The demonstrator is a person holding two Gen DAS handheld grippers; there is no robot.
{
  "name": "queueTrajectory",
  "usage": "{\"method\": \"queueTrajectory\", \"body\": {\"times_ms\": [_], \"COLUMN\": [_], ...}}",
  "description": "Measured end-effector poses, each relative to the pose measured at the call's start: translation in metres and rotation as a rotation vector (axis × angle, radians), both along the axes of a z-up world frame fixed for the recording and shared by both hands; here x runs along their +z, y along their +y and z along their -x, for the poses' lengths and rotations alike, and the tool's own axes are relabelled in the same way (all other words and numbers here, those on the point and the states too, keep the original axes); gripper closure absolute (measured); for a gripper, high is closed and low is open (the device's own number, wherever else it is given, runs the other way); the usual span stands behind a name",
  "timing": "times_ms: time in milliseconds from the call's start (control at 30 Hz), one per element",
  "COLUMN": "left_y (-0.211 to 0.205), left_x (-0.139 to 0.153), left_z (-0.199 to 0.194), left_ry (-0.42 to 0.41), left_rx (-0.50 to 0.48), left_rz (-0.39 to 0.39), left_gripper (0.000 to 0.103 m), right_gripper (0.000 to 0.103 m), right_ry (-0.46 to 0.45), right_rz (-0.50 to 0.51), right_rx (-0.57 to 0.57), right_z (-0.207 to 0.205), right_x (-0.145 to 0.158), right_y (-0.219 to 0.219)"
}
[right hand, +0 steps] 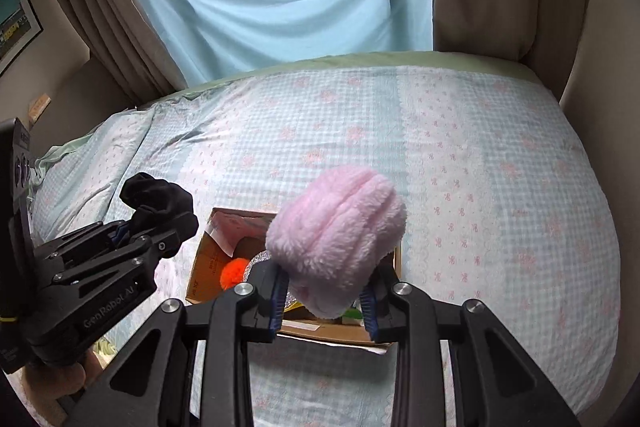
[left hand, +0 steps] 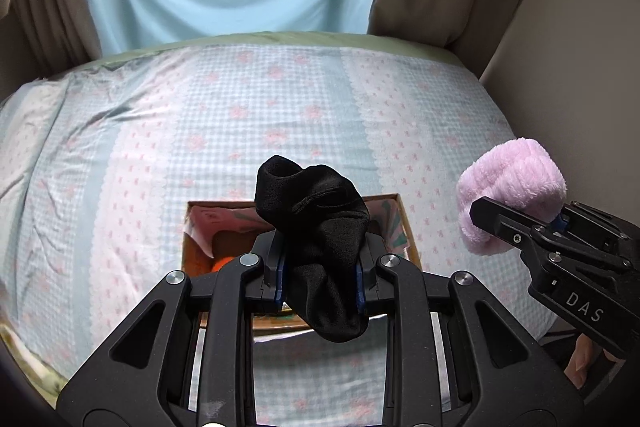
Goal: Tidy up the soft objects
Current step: 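Carry the black sock and pink hair tie over the box with both tools, then open both tools to drop the sock and hair tie into the box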
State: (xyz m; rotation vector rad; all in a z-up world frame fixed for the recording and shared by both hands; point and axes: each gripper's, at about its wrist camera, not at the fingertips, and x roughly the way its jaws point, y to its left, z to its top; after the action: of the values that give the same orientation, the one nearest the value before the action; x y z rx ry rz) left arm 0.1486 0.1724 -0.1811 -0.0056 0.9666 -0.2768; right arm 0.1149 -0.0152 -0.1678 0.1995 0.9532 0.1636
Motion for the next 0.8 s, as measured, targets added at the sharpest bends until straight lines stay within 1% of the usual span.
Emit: {"method": "queueTrajectory", "body": {"times_ms": [167,300,367,467,567,633,800], "left_y": [0.027,0.039,0.041,0.041,0.042,0.041,0.038], "left_x": [-0.033,-0.064,-0.079,-0.101,-0.122,-0.137,-0.163], "left_z": [-0.022,-0.044,-0.055,-0.071,-0.084,-0.09,-0.1], "left_ry": [0.063,0.145,0.187,0.237,0.279,0.319,0.378], "left_rx": [-0.015,-0.013,-0.013,-0.028,-0.044,-0.052,-0.076], "left_rz": [-0.031,-0.031,-0.027,-0.049,-0.057,-0.077,-0.103], "left_gripper": [0.082,0.082,0.082,0.082,0.082,0.082,0.082], "right_gripper": [0.075,0.075,0.075,0.075,0.075,0.075,0.074], "right_ry": [0.121,0.204,0.243,0.307,0.375,0.411,0.506], "right_rz": [-0.034,-0.031,-0.044,-0.065,-0.114,-0.134,-0.196], "right_rx": [-0.003,0.015,0.014,0.008,-0.007,-0.012,-0.047], "right_z": [-0.02,-0.04,-0.052,-0.069,-0.084,-0.092,-0.108], "right_x": [-0.041,-0.066,-0.078,-0.096,-0.117,-0.128,-0.155], "right_y": [0.016,0.027,0.03,0.032,0.031,0.033,0.034]}}
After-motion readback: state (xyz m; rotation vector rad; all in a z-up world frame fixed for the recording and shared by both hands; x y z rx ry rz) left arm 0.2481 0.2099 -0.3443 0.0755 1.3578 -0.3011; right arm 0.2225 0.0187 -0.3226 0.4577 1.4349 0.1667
